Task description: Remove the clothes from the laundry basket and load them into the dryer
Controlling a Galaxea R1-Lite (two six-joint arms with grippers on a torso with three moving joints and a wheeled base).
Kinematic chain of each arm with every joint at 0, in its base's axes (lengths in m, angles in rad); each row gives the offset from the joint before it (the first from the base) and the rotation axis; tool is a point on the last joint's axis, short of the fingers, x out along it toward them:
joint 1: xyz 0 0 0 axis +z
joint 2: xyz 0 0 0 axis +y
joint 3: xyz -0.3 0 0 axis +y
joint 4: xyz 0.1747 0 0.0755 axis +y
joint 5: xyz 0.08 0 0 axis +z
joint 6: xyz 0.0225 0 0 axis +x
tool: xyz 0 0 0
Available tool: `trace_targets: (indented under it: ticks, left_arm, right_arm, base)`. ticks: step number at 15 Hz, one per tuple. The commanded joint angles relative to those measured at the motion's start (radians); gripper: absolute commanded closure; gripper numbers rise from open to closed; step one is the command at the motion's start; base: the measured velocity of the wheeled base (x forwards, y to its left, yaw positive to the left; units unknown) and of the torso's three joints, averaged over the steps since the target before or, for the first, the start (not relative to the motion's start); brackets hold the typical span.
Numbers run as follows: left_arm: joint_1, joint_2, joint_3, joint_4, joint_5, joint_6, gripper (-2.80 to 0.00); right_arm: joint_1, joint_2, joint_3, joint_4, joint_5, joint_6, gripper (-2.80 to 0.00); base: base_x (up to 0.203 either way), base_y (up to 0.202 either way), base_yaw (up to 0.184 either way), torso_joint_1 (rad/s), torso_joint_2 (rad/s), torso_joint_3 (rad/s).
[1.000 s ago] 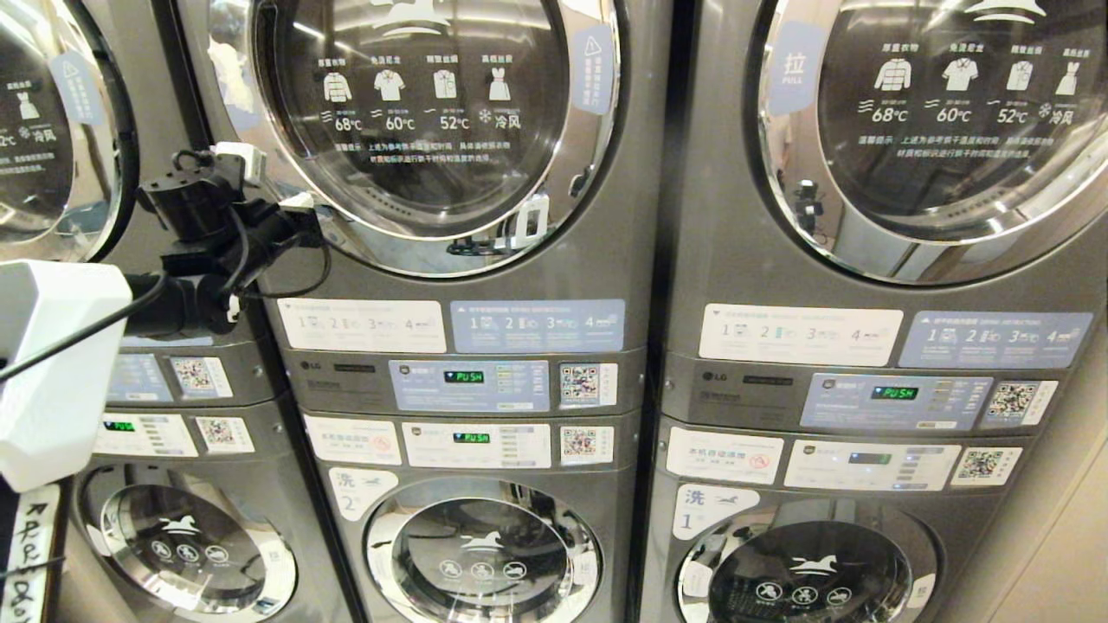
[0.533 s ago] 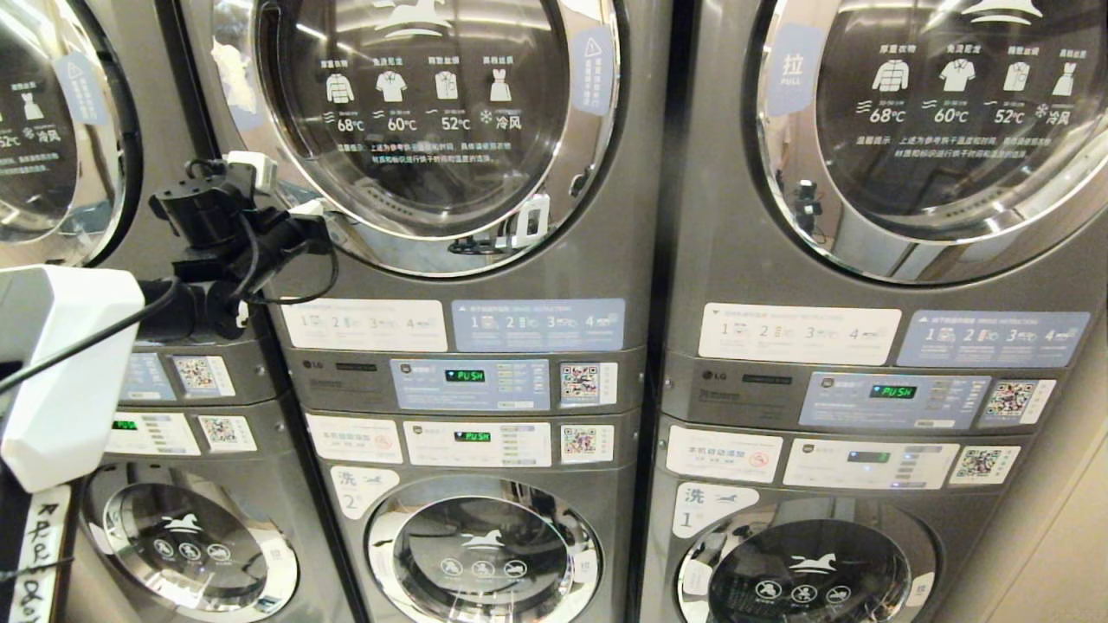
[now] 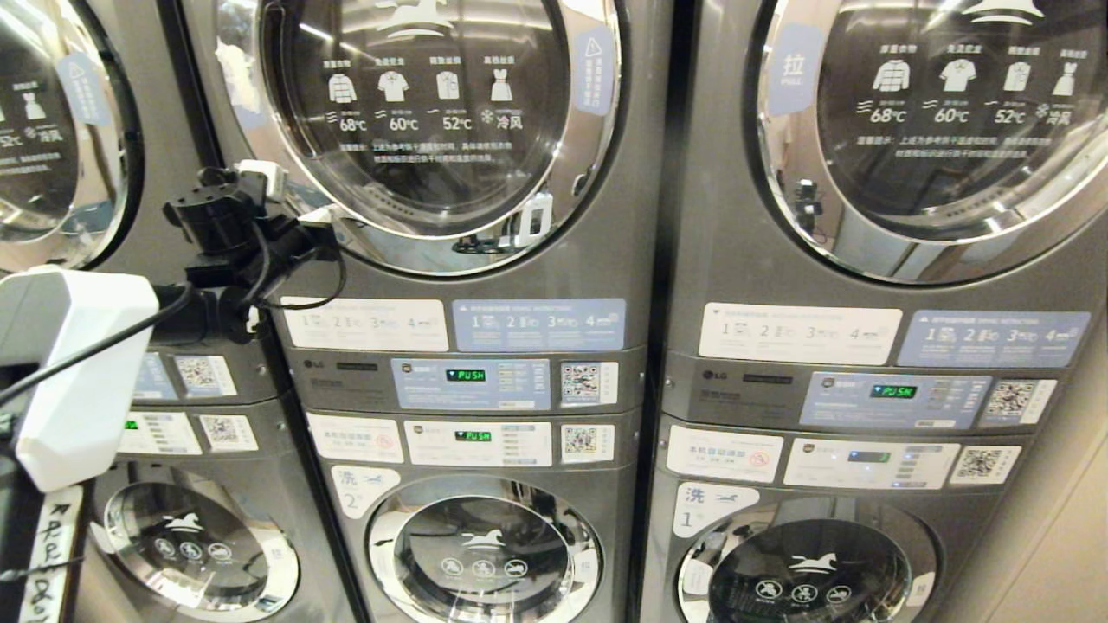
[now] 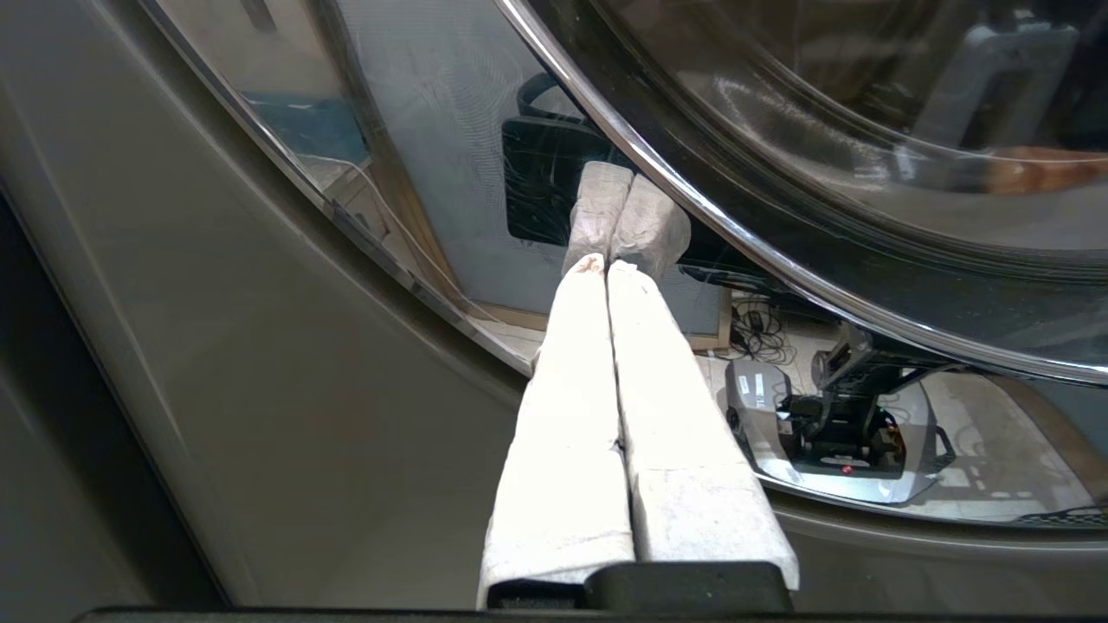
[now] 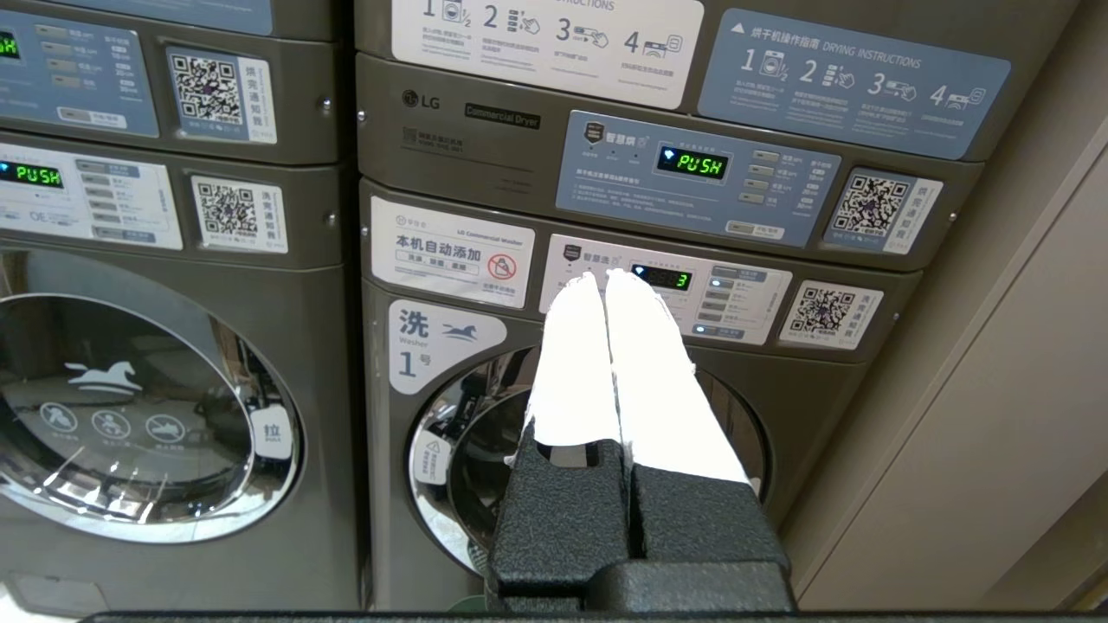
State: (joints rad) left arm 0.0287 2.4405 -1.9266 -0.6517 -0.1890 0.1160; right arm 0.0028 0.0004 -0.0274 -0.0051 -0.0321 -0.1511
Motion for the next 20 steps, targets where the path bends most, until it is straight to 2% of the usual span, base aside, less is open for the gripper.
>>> trace_targets:
  ticks: [1,4,7,11,13,18,19,20]
  left_arm:
    - [0.004,-0.021,0.001,-0.029,0.010,0.005,0.00]
    - [0.005,-0.134,0.055,-0.042,0.053,0.007,0.00]
    - [-0.004,-0.372,0.284,-0.061,0.081,0.011,0.00]
    - [-0.055,-0.861,0.741,-0.069,0.098,0.020,0.00]
    - [-0.102,-1.140,1.017,-0.009,0.104,0.024,0.00]
    - [-0.159,-1.690,1.716,0.258,0.114,0.006,0.00]
    - [-0.163,-1.776,1.793,0.315,0.120,-0.001,0.00]
    - [-0.166,-1.877,1.848,0.418,0.137,-0.009,0.00]
  right_arm:
    - [0.000,-0.002,0.000,0.000,0.000,-0.002,0.00]
    - [0.000,-0.002,-0.002,0.004,0.001,-0.005,0.00]
    - [0.000,-0.002,-0.003,0.005,0.000,-0.004,0.00]
    - [0.000,-0.002,-0.003,0.005,0.001,-0.011,0.00]
    - [0.000,-0.002,-0.002,0.005,0.001,-0.013,0.00]
    - [0.000,-0.002,0.000,-0.001,0.003,-0.004,0.00]
    - [0.000,-0.002,0.000,-0.001,0.003,-0.007,0.00]
    - [0.000,-0.002,0.000,0.000,0.003,-0.007,0.00]
  base:
    - [0.000,0.000,0.000,0.000,0.00,0.000]
    - [0.000,0.000,0.000,0.000,0.00,0.000]
    - [0.000,0.000,0.000,0.006,0.01,0.001]
    - [0.000,0.000,0.000,0.000,0.00,0.000]
    - [0.000,0.000,0.000,0.000,0.00,0.000]
    - [0.000,0.000,0.000,0.000,0.00,0.000]
    - [0.000,0.000,0.000,0.000,0.00,0.000]
    - [0.000,0.000,0.000,0.000,0.00,0.000]
